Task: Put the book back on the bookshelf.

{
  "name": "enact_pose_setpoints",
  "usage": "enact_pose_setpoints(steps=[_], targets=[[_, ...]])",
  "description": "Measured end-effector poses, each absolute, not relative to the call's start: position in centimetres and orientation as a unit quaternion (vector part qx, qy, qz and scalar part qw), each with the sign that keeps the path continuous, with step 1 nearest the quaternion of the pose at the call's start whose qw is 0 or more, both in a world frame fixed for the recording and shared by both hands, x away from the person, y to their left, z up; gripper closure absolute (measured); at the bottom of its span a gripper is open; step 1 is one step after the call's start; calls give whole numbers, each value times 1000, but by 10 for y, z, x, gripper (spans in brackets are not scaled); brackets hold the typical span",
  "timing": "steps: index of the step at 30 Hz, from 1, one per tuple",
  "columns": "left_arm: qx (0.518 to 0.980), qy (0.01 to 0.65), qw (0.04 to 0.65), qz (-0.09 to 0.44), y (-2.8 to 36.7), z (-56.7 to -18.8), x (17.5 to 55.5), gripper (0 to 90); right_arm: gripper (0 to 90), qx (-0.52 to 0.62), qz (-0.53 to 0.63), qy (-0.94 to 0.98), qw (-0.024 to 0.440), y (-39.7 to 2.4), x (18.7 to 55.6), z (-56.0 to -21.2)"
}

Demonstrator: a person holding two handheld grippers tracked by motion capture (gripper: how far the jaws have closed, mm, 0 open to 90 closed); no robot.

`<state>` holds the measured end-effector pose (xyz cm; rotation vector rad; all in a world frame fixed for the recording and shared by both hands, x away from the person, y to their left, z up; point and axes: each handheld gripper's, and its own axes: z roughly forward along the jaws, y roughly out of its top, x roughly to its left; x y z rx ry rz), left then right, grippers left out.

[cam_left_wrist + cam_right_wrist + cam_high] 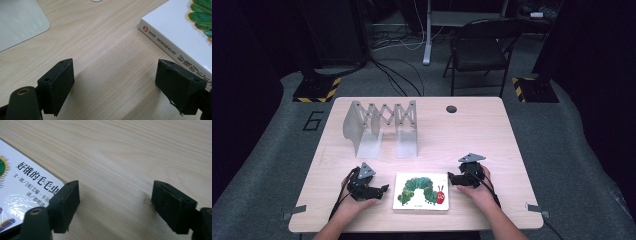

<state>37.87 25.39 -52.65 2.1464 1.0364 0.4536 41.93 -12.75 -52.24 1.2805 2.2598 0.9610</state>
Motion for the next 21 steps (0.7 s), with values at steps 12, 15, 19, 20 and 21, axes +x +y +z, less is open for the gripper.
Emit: enact_pose_setpoints(steps=[12, 15, 19, 20, 21], targets=[[830, 416, 342, 146, 260, -514, 374, 320, 456, 462, 331, 805, 169, -131, 420, -510], [827, 421, 346, 138, 260, -512, 372, 332, 470, 470, 332, 801, 165, -131, 419, -505], [821, 437, 346, 127, 258, -511, 368, 335, 478, 469, 348, 796, 163, -126, 415, -489], [822, 432, 347, 130, 257, -511, 368, 341, 483, 466, 350, 796, 163, -125, 415, -487], [818, 438, 351, 128, 256, -510, 368, 347, 484, 462, 345, 801, 163, -124, 414, -485]])
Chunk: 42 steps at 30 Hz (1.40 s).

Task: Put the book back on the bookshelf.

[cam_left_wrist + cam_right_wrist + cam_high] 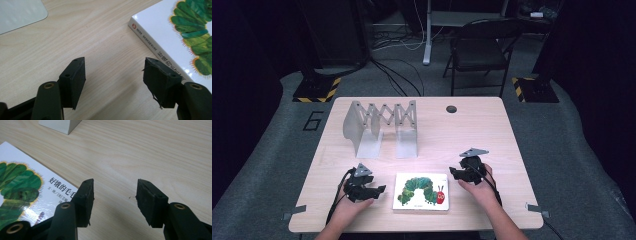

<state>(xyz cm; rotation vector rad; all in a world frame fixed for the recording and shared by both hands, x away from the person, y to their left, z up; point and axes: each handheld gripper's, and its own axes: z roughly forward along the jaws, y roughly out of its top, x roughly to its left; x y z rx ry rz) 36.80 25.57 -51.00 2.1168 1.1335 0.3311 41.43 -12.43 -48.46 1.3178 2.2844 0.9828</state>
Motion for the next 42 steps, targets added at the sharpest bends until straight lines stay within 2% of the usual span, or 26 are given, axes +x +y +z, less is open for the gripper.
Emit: enact_pose_setpoints(steps=[4, 10, 13, 24, 28, 34, 42], targets=[[820, 432, 354, 121, 251, -506, 369, 360, 483, 459, 340, 804, 164, -125, 414, -481], [838, 428, 324, 98, 236, -497, 369, 383, 488, 470, 317, 809, 156, -124, 416, -473], [822, 446, 345, 84, 234, -492, 364, 407, 493, 474, 312, 807, 162, -121, 416, -469], [838, 406, 349, 106, 237, -482, 342, 390, 496, 485, 332, 795, 151, -114, 404, -467], [828, 419, 358, 109, 239, -478, 338, 390, 493, 477, 314, 804, 164, -108, 392, -470], [821, 426, 365, 108, 241, -474, 334, 389, 480, 477, 333, 800, 147, -108, 387, -468], [834, 406, 358, 106, 236, -483, 337, 385, 470, 472, 323, 810, 130, -111, 388, -485]])
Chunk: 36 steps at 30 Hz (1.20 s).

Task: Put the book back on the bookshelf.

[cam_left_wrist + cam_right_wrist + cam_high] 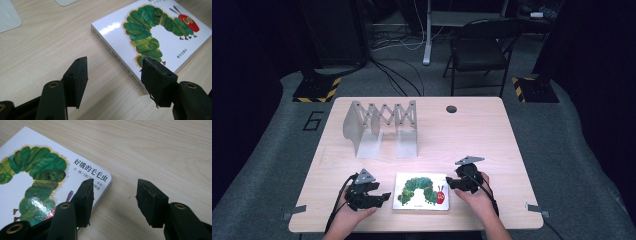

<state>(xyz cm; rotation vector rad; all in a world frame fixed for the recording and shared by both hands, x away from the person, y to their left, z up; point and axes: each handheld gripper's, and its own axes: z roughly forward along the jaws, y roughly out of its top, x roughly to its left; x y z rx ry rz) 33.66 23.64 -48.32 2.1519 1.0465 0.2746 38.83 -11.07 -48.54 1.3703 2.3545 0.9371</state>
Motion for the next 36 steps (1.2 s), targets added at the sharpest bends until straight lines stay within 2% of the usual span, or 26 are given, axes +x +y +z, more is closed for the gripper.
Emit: enact_pose_setpoints(steps=[3, 11, 16, 36], targets=[[837, 399, 357, 110, 235, -486, 339, 383, 458, 489, 334, 797, 114, -115, 388, -485], [846, 370, 369, 102, 234, -484, 340, 326, 398, 485, 345, 795, 117, -121, 387, -485], [847, 363, 374, 102, 228, -484, 336, 285, 396, 493, 335, 795, 113, -117, 388, -488], [869, 344, 348, 71, 210, -498, 326, 242, 389, 480, 334, 806, 96, -110, 399, -494]])
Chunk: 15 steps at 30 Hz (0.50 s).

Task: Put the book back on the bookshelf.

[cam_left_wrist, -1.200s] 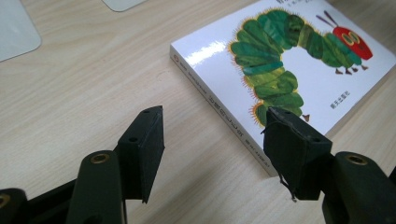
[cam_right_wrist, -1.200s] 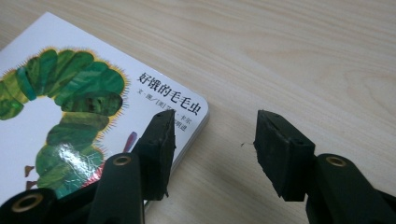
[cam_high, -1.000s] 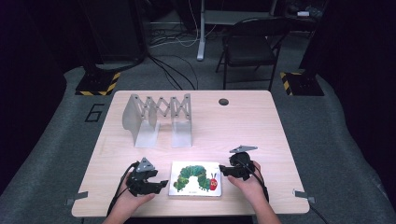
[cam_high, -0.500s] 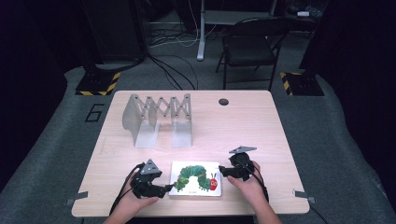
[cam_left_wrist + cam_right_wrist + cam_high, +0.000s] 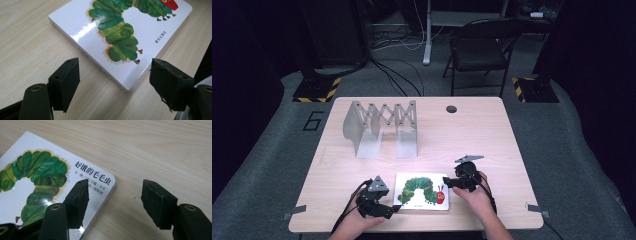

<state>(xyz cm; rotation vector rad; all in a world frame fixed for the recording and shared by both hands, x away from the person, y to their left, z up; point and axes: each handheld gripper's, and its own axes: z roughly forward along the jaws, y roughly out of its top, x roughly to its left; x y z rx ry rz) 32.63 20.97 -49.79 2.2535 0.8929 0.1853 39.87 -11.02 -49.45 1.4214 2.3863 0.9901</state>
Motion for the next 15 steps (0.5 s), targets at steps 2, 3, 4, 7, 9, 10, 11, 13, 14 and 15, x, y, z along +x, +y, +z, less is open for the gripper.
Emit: enact_pose_setpoints(steps=[2, 3, 4, 7, 9, 10, 11, 13, 14, 15], targets=[[871, 342, 345, 70, 208, -499, 325, 241, 389, 483, 332, 805, 91, -107, 399, -495], [873, 338, 344, 70, 207, -500, 324, 240, 389, 482, 327, 808, 89, -105, 400, -497], [873, 338, 344, 70, 207, -500, 324, 240, 389, 482, 327, 808, 89, -105, 400, -497], [876, 338, 336, 72, 204, -503, 322, 240, 389, 480, 320, 813, 83, -101, 401, -499], [879, 334, 333, 70, 202, -505, 321, 243, 389, 478, 315, 816, 81, -99, 402, -501], [881, 332, 330, 72, 201, -506, 321, 248, 389, 477, 314, 817, 78, -97, 402, -502], [883, 329, 326, 70, 200, -506, 320, 249, 388, 475, 312, 819, 76, -97, 402, -502], [886, 325, 323, 72, 198, -508, 319, 248, 388, 474, 315, 819, 72, -95, 402, -503], [886, 325, 323, 72, 198, -508, 319, 247, 388, 472, 314, 821, 71, -95, 403, -503], [887, 324, 321, 72, 196, -509, 318, 247, 388, 472, 314, 821, 71, -95, 403, -503]])
